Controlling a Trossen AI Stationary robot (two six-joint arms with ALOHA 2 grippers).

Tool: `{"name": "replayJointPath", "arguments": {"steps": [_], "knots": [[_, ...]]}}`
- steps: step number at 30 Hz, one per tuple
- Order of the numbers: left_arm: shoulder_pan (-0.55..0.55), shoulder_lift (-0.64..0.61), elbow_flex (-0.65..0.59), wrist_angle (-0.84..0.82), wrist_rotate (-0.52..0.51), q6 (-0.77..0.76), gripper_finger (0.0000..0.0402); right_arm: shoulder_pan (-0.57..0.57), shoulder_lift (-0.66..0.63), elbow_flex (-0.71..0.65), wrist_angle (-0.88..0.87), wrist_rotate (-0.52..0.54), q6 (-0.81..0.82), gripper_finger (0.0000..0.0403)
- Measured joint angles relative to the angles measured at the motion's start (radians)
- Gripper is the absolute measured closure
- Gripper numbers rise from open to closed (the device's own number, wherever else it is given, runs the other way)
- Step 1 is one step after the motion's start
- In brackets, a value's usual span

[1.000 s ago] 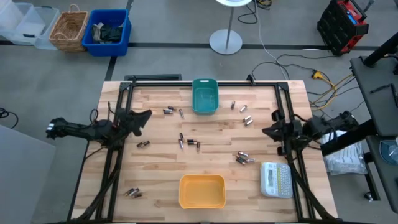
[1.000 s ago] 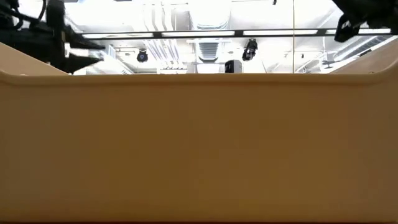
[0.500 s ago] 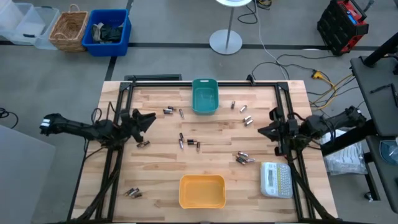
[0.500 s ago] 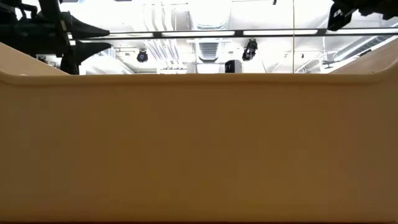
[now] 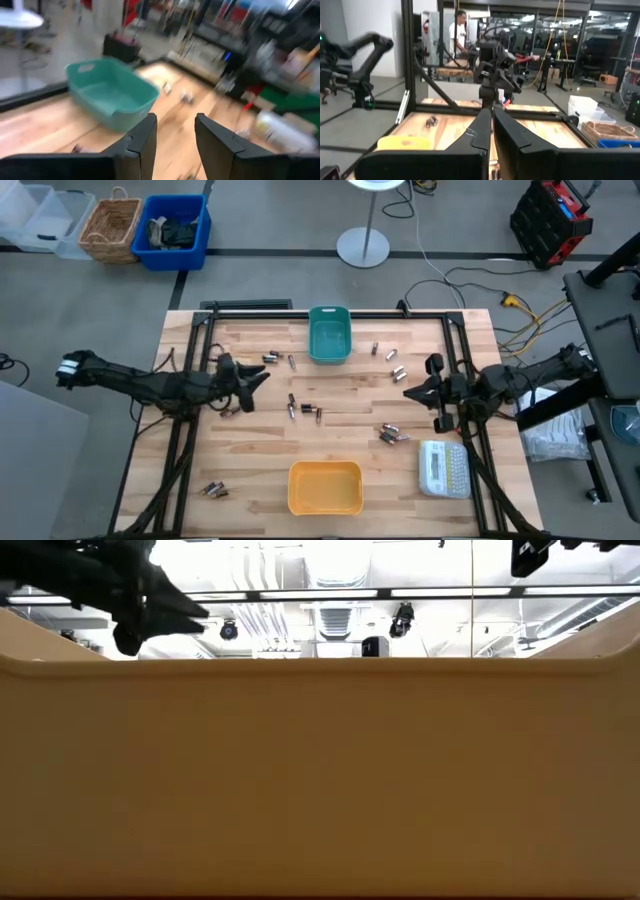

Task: Sort batteries
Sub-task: Put the black battery into the yellow bin

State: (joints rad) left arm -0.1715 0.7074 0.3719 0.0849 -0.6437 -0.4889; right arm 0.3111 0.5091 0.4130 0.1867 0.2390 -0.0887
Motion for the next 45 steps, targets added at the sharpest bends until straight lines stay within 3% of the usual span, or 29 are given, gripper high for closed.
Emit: {"name": "replayJointPath", "arguments": {"steps": [6, 10, 13, 17, 21, 29, 37, 40, 45], "knots": [[0.0, 0.132, 0.177, -0.4, -0.001, -0.197, 0.0287, 0.0, 0.008, 0.002, 0.0, 0.0, 0.013, 0.039], [0.0, 0.224, 0.269, -0.638, 0.001, -0.439, 0.0287, 0.0, 0.007, 0.002, 0.0, 0.0, 0.018, 0.039], [0.0, 0.294, 0.329, -0.795, 0.067, -0.553, 0.0287, 0.0, 0.007, 0.002, 0.003, 0.0, 0.027, 0.039], [-0.001, 0.395, 0.395, -0.966, 0.255, -0.604, 0.0287, 0.0, 0.005, 0.007, 0.005, 0.0, 0.026, 0.039], [-0.004, 0.49, 0.462, -1.125, 0.29, -0.68, 0.0287, 0.0, 0.005, 0.014, 0.005, 0.02, 0.026, 0.039], [-0.013, 0.673, 0.603, -1.378, 0.372, -0.679, 0.0287, -0.002, 0.004, 0.018, 0.002, 0.076, 0.0, 0.039], [-0.109, 0.739, 0.582, -1.391, 0.355, -0.395, 0.0287, -0.011, 0.004, 0.019, 0.002, 0.078, 0.0, 0.039], [-0.171, 0.704, 0.519, -1.308, 0.366, -0.288, 0.0287, -0.011, 0.004, 0.019, 0.001, 0.078, 0.001, 0.039], [-0.218, 0.566, 0.386, -1.121, 0.391, -0.272, 0.0287, -0.012, 0.004, 0.019, 0.002, 0.078, 0.002, 0.039]]}}
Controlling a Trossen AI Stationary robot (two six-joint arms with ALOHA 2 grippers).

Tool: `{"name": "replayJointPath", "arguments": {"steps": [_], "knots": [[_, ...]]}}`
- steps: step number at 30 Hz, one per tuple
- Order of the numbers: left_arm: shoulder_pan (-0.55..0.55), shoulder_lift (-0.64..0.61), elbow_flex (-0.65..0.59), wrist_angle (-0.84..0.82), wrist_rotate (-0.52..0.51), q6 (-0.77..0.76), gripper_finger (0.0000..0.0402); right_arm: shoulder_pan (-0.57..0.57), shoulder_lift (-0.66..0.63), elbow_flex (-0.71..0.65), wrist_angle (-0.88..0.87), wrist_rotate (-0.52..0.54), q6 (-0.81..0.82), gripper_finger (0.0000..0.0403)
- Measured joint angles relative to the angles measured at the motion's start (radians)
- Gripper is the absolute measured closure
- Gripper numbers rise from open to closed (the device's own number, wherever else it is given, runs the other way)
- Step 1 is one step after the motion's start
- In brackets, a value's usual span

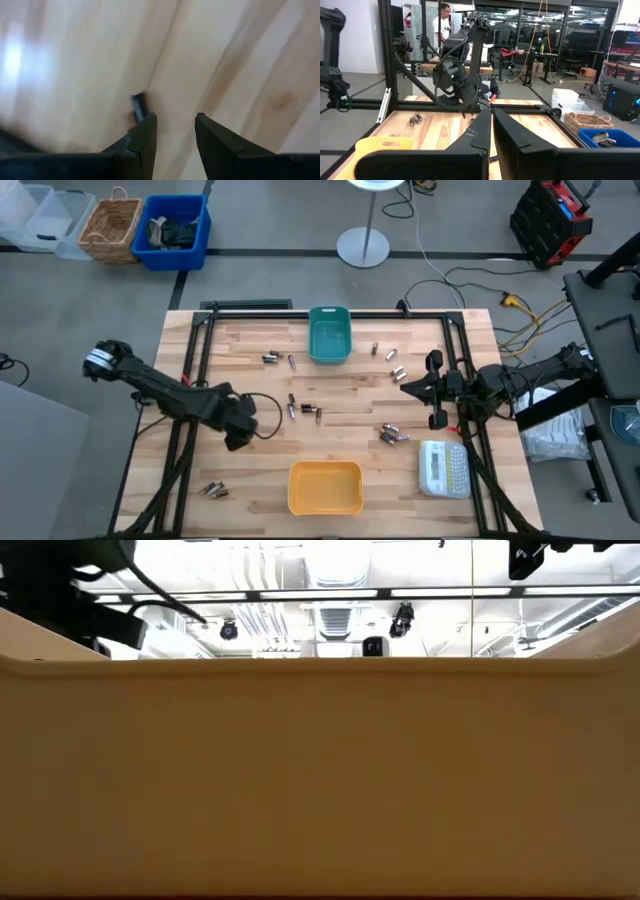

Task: Sort batteries
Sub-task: Put the black battery into the yellow bin

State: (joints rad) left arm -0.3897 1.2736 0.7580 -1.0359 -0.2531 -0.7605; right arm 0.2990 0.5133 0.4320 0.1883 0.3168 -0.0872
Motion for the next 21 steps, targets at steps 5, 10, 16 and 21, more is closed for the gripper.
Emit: {"name": "replayJointPath", "arguments": {"steps": [5, 10, 16, 21], "knots": [[-0.001, -0.152, -0.101, 0.094, -0.002, -0.007, 0.0287, -0.001, 0.0, 0.0, 0.003, 0.0, 0.001, 0.039], [0.001, -0.229, -0.177, 0.156, -0.065, 0.019, 0.0287, -0.011, 0.0, 0.0, 0.004, 0.0, -0.001, 0.039], [-0.004, -0.242, -0.23, 0.262, -0.094, 0.083, 0.0287, -0.028, 0.0, 0.0, 0.004, 0.0, 0.0, 0.039], [-0.004, -0.221, -0.231, 0.259, -0.126, 0.032, 0.0287, -0.035, 0.0, 0.0, 0.003, 0.0, 0.0, 0.039]]}}
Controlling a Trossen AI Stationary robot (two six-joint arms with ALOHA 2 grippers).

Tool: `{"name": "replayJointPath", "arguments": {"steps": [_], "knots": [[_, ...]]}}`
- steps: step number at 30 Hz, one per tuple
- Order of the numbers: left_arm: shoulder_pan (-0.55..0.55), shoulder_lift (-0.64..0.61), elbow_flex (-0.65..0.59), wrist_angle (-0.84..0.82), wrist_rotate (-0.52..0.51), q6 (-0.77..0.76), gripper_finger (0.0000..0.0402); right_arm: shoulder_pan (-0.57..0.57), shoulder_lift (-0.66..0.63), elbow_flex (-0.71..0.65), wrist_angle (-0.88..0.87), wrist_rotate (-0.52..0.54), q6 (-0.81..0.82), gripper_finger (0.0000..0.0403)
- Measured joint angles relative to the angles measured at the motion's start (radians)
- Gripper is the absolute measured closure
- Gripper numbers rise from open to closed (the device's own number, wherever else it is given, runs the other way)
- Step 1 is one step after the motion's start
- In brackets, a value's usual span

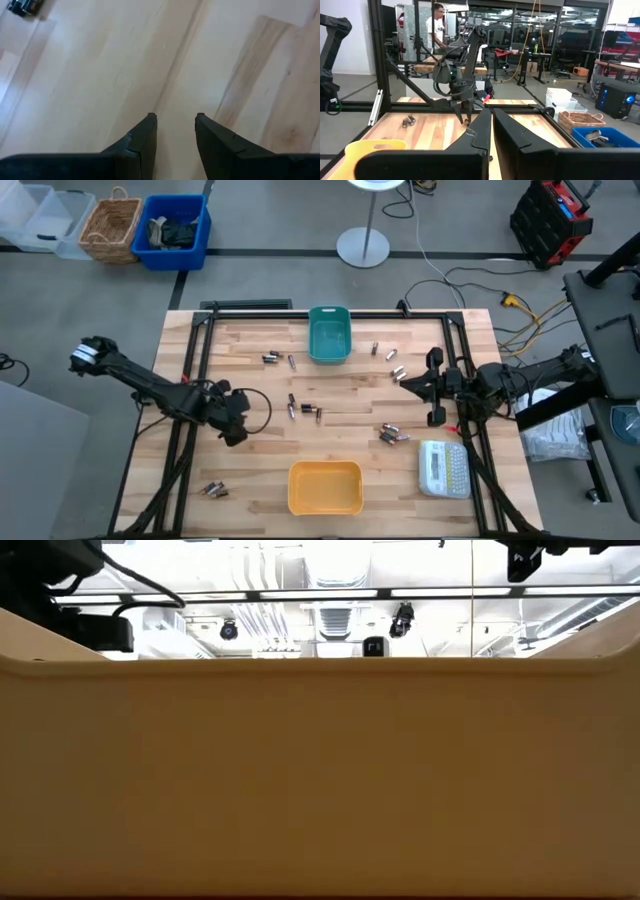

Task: Sort batteries
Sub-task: Put the black battery into the yellow bin

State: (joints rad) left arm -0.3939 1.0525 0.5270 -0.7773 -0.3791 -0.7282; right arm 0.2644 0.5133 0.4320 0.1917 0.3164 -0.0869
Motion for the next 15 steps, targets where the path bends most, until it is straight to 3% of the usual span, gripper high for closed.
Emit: {"name": "replayJointPath", "arguments": {"steps": [9, 15], "knots": [[0.002, 0.052, -0.043, -0.005, 0.002, -0.121, 0.0287, 0.0, 0.0, 0.0, 0.0, 0.0, 0.0, 0.039], [0.002, 0.063, -0.043, -0.004, -0.004, -0.105, 0.0287, 0.0, 0.0, 0.0, 0.0, 0.0, 0.0, 0.039]]}}
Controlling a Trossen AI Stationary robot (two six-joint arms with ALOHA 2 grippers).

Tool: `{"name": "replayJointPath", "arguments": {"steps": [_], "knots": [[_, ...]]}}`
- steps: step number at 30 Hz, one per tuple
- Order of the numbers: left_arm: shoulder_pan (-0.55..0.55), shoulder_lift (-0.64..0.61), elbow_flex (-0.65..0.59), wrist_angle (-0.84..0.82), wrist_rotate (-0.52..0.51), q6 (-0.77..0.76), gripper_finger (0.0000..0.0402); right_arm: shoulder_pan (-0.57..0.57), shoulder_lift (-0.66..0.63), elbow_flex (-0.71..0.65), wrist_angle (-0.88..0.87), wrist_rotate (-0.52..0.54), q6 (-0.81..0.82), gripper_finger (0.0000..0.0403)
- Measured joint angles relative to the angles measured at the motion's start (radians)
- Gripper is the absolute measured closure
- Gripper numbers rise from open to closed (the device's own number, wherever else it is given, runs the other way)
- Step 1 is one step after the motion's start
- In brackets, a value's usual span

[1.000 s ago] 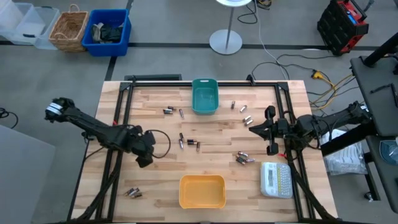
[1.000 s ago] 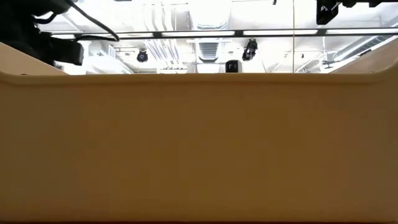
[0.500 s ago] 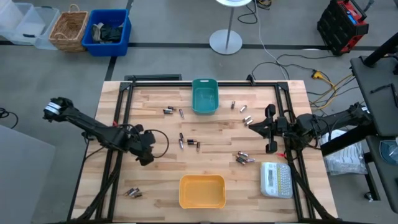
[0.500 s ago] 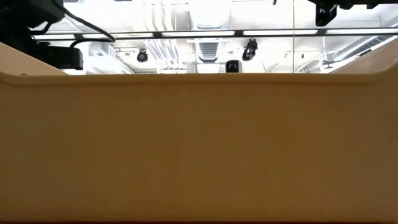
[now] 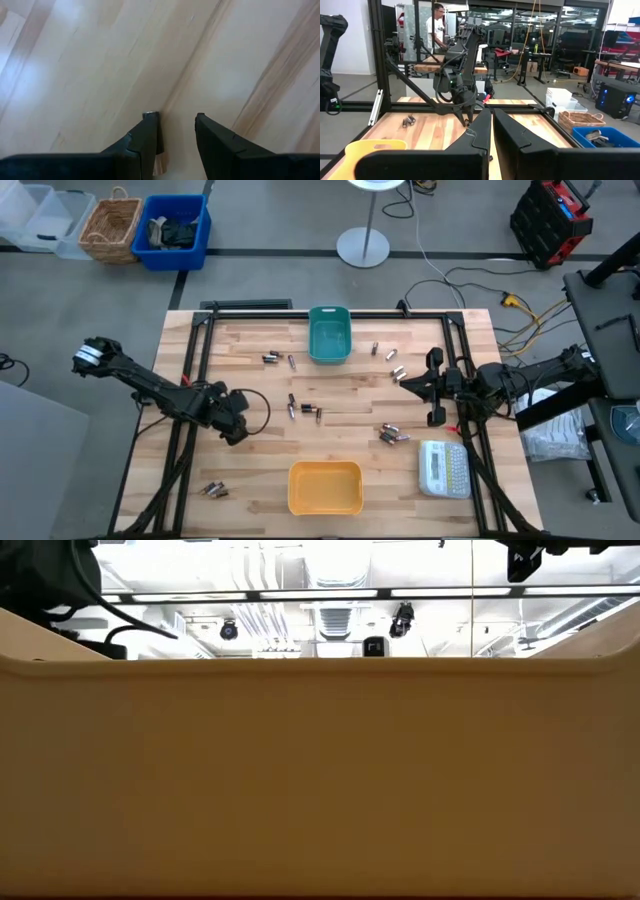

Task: Sort batteries
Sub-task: Put the black battery into the yellow bin

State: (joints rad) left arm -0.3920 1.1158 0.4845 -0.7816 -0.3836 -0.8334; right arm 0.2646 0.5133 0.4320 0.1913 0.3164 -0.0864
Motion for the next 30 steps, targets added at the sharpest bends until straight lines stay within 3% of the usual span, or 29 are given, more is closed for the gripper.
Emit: {"name": "replayJointPath", "arguments": {"steps": [18, 30], "knots": [[0.0, 0.008, -0.02, -0.004, -0.001, 0.031, 0.0287, 0.0, 0.0, 0.0, 0.0, 0.0, -0.002, 0.039], [0.0, 0.095, -0.023, 0.024, -0.004, 0.013, 0.0287, 0.0, 0.0, 0.0, 0.0, -0.001, -0.003, 0.039]]}}
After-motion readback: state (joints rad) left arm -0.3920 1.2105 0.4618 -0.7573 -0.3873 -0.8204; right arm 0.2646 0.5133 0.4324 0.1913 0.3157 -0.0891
